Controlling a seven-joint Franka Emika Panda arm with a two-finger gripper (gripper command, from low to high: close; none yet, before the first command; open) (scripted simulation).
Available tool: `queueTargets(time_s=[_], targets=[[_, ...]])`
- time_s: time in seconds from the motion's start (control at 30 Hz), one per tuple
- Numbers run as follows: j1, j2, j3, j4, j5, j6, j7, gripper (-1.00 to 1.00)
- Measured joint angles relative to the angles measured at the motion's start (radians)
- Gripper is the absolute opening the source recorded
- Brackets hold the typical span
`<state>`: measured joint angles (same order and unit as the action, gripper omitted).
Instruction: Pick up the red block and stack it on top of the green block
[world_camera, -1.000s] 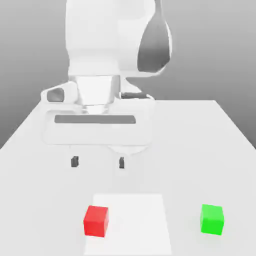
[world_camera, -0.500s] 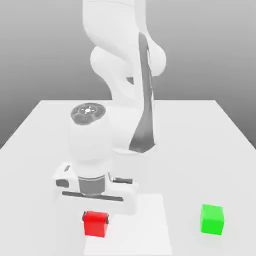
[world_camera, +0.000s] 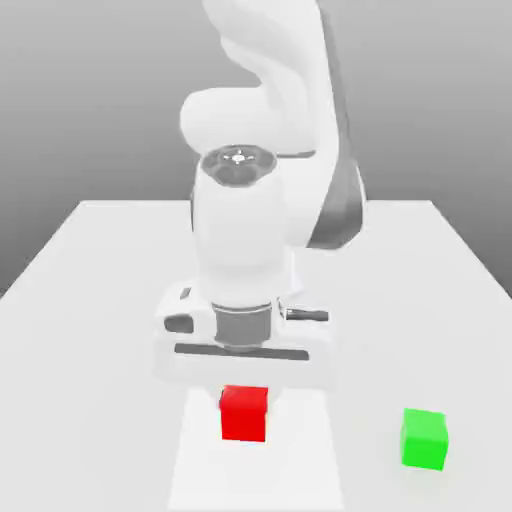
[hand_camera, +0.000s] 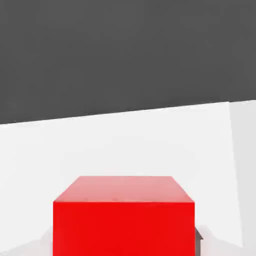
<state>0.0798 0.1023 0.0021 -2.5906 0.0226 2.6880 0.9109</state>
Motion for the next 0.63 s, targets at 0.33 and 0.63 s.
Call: queueTargets(time_s=[0.33,0.63], targets=[[0.239,-0.026,0.130,0.047,-0.035,-0.070,0.278,-1.00],[0.279,0.144,0.113,0.063,-0.101,0.085,0.365,1.00]])
